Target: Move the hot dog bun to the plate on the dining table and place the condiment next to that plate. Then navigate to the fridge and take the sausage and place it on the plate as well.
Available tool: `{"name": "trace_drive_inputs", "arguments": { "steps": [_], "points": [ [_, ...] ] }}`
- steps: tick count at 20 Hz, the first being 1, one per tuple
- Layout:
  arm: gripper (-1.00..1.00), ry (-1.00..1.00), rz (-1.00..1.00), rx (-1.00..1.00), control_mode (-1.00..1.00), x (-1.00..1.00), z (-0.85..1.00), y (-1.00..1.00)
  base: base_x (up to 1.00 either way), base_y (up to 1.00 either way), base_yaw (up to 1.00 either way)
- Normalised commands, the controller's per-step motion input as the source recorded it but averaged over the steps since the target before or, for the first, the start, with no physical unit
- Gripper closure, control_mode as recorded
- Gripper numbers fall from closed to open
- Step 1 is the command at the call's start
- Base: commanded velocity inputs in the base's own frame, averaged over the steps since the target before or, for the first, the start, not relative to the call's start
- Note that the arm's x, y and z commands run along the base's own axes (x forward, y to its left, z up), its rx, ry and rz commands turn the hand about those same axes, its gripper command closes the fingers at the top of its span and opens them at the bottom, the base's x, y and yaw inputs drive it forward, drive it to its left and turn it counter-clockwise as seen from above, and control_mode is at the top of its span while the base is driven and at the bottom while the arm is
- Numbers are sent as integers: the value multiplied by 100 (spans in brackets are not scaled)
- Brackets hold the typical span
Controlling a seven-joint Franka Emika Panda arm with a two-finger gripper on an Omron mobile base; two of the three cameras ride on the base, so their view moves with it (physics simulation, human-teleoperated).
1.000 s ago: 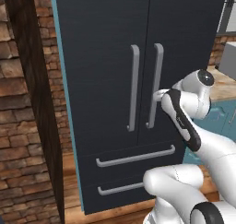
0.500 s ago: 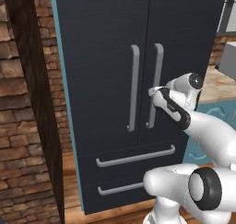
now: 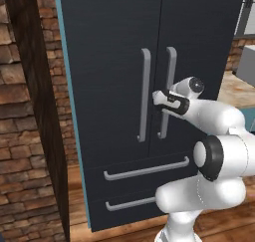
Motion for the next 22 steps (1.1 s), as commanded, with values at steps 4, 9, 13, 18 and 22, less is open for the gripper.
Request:
{"name": "trace_drive_inputs", "arguments": {
  "steps": [4,9,13,18,22],
  "points": [
    [-100,0,0,0,-100,73,-28,-10,0,0,0],
    [100,0,-1,0,-100,66,-22,-8,0,0,0],
    [100,0,-1,0,-100,13,-3,-21,0,0,0],
    [100,-5,-2,0,-100,-63,5,-74,0,0,0],
    [100,-8,-1,1,-100,-98,8,-96,0,0,0]
  ]
}}
